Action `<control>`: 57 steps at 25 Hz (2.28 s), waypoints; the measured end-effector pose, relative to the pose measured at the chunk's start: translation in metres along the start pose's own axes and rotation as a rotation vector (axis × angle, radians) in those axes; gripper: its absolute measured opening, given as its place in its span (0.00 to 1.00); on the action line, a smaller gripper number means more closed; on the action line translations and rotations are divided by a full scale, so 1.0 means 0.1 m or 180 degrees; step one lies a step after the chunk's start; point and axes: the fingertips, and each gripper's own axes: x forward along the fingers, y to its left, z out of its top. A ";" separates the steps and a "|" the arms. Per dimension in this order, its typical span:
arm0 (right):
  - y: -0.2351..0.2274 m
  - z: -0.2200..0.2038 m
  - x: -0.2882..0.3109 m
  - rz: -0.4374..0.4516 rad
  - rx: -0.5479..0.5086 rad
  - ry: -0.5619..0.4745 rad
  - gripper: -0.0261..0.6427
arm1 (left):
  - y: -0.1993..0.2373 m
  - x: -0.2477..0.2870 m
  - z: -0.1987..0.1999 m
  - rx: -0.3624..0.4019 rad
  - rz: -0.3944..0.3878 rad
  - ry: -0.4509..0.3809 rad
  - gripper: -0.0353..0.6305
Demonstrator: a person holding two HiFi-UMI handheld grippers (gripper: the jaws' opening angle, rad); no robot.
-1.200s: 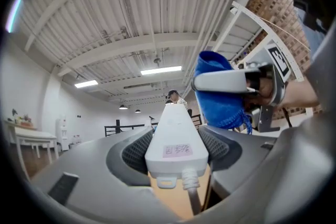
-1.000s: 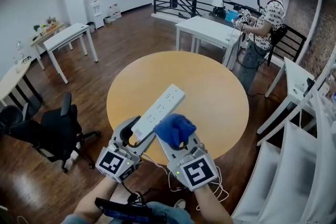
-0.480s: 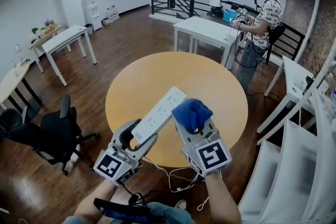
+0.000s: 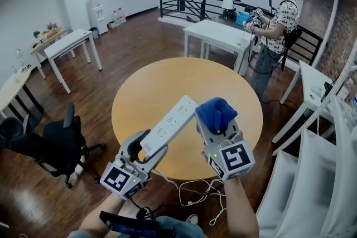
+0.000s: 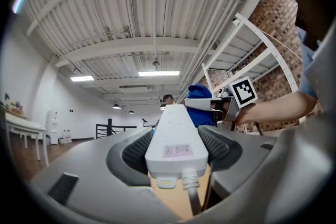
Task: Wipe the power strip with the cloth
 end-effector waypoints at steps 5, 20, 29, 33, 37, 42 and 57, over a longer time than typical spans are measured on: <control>0.16 0.01 -0.02 0.0060 0.0030 -0.0022 0.12 | 0.01 0.01 0.00 0.0017 0.0011 -0.0022 0.47; 1.00 -0.03 -0.07 0.0551 0.0325 0.0084 0.12 | -0.01 0.01 -0.05 0.0073 0.0040 0.0124 0.47; 1.15 0.14 -0.01 0.0667 0.0319 0.0090 0.12 | 0.00 0.01 -0.10 0.0252 0.0076 0.0222 0.47; 1.30 0.32 0.09 0.0906 0.0438 0.0128 0.12 | -0.07 0.06 -0.13 0.0529 0.0050 0.0280 0.47; 1.48 0.25 0.17 0.1061 0.0552 0.0247 0.12 | -0.18 0.08 -0.16 0.0763 0.0018 0.0372 0.47; 1.58 0.17 0.20 0.1117 0.0519 0.0290 0.12 | -0.19 0.06 -0.19 0.0787 0.0019 0.0396 0.47; 0.57 0.28 0.19 0.0422 0.0209 0.0136 0.12 | -0.17 -0.02 -0.13 0.0697 0.0048 0.0325 0.47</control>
